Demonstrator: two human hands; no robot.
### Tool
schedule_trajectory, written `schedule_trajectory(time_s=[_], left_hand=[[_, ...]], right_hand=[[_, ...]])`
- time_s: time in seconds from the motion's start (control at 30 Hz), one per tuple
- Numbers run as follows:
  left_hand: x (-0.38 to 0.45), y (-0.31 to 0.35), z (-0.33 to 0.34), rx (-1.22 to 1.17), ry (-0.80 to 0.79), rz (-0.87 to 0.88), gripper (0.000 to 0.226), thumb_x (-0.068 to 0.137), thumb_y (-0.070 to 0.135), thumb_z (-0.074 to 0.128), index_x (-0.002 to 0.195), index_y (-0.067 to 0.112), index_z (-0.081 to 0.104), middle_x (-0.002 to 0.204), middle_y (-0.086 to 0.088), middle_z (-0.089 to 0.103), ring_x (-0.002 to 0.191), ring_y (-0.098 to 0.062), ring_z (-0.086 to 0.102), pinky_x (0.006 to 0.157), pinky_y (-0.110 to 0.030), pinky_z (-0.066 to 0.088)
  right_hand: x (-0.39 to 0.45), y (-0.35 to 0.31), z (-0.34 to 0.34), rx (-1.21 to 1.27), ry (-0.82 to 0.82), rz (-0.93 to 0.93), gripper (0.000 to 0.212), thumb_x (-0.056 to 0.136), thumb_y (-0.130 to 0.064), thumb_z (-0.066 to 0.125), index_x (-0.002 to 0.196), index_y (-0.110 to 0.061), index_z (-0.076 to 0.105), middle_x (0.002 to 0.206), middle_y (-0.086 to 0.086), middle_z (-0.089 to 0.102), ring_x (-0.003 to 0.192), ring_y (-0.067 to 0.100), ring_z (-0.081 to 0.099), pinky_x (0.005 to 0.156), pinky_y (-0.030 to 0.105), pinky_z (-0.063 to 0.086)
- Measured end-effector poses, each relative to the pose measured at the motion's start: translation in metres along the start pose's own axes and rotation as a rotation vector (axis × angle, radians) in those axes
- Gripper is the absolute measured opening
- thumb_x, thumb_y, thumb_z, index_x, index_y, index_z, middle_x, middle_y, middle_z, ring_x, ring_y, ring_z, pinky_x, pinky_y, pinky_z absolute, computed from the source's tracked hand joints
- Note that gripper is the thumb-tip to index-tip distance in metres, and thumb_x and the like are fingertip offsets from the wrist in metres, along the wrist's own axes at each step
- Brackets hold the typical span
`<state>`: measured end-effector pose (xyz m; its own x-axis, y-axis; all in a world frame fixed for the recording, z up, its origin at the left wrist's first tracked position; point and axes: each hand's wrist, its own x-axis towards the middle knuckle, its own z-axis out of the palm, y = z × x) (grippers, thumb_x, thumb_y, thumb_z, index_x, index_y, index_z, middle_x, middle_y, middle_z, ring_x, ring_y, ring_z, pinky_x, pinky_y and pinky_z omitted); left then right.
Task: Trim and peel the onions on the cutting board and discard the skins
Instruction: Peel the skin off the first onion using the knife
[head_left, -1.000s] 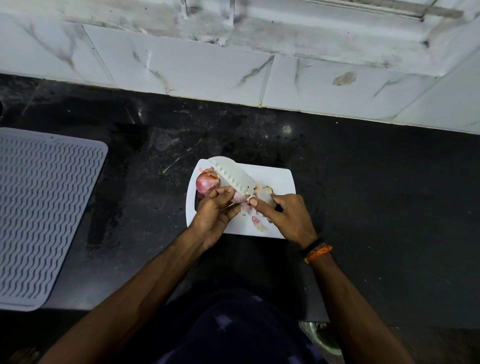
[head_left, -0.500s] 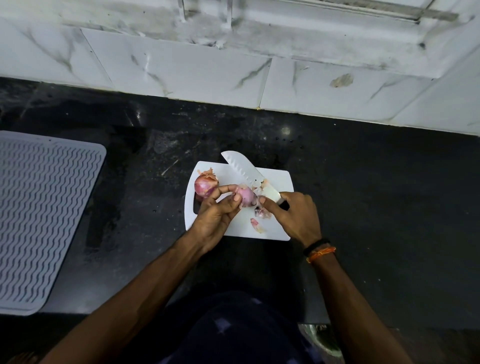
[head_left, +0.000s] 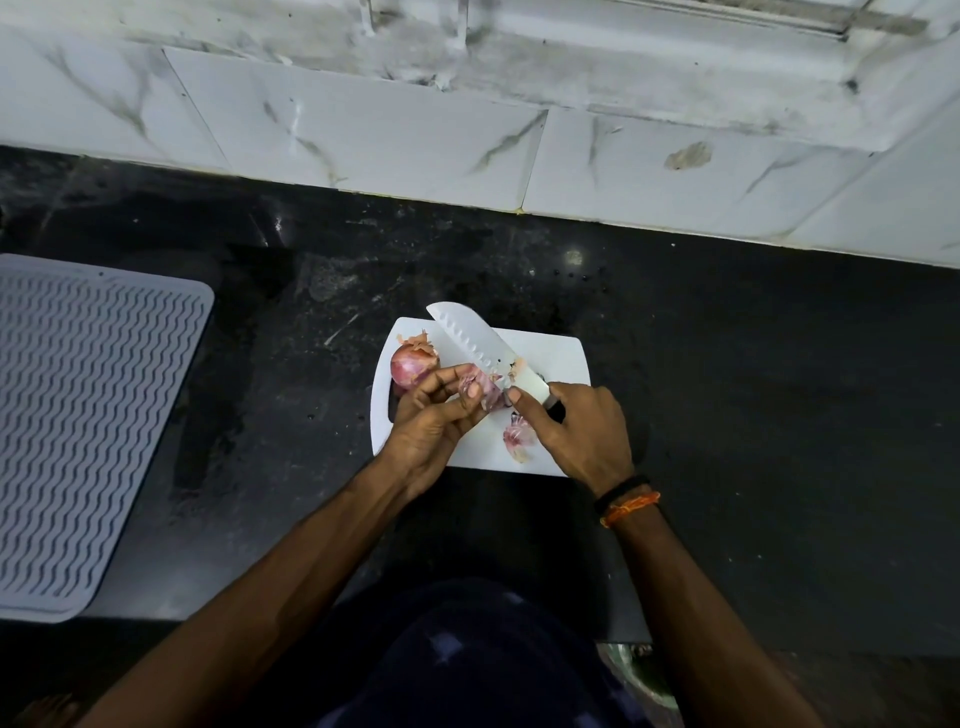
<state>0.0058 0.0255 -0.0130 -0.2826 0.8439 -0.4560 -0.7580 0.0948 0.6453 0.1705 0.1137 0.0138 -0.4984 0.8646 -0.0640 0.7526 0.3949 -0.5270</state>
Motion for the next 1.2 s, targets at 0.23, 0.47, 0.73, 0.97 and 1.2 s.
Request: schedule_trajectory(time_s=[0.23, 0.47, 0.73, 0.97, 1.2], left_hand=[[0.0, -0.001, -0.001, -0.07, -0.029, -0.018, 0.039, 0.075, 0.006, 0.074, 0.11, -0.006, 0.061, 0.116, -0.022, 0.067, 0.112, -0.036, 0.064, 0.099, -0.045, 0.053], [-0.003, -0.001, -0.001, -0.076, -0.061, -0.013, 0.017, 0.083, 0.002, 0.067, 0.099, -0.004, 0.063, 0.115, -0.023, 0.068, 0.111, -0.037, 0.066, 0.1, -0.046, 0.052], [-0.005, 0.001, 0.002, -0.115, -0.062, -0.043, 0.004, 0.078, 0.007, 0.07, 0.074, 0.007, 0.07, 0.095, -0.016, 0.074, 0.099, -0.031, 0.072, 0.09, -0.041, 0.057], [-0.005, 0.001, 0.005, -0.146, -0.066, -0.075, 0.014, 0.067, 0.014, 0.08, 0.071, 0.008, 0.069, 0.102, -0.018, 0.073, 0.099, -0.031, 0.071, 0.084, -0.039, 0.059], [-0.006, 0.001, 0.004, -0.148, -0.056, -0.087, 0.016, 0.063, 0.013, 0.083, 0.067, 0.008, 0.069, 0.098, -0.017, 0.074, 0.098, -0.031, 0.072, 0.084, -0.04, 0.059]], right_hand=[[-0.005, -0.005, -0.001, 0.145, 0.068, 0.016, 0.045, 0.092, -0.058, 0.053, 0.056, -0.032, 0.052, 0.047, -0.011, 0.047, 0.047, 0.007, 0.048, 0.05, 0.018, 0.025], [-0.006, -0.006, 0.003, 0.069, 0.064, 0.005, 0.067, 0.088, -0.072, 0.036, 0.066, -0.016, 0.064, 0.052, -0.005, 0.056, 0.048, 0.011, 0.052, 0.05, 0.025, 0.031], [-0.007, -0.007, 0.001, 0.125, 0.05, -0.012, 0.053, 0.092, -0.065, 0.045, 0.061, -0.025, 0.059, 0.049, -0.007, 0.053, 0.047, 0.011, 0.051, 0.049, 0.021, 0.03], [-0.004, -0.011, 0.001, 0.089, 0.053, -0.011, 0.055, 0.093, -0.061, 0.047, 0.061, -0.019, 0.062, 0.044, -0.012, 0.043, 0.044, 0.009, 0.045, 0.05, 0.021, 0.024], [-0.008, -0.014, 0.001, 0.171, 0.074, 0.013, 0.044, 0.094, -0.052, 0.053, 0.066, -0.02, 0.064, 0.043, -0.019, 0.044, 0.05, 0.003, 0.054, 0.047, 0.013, 0.028]])
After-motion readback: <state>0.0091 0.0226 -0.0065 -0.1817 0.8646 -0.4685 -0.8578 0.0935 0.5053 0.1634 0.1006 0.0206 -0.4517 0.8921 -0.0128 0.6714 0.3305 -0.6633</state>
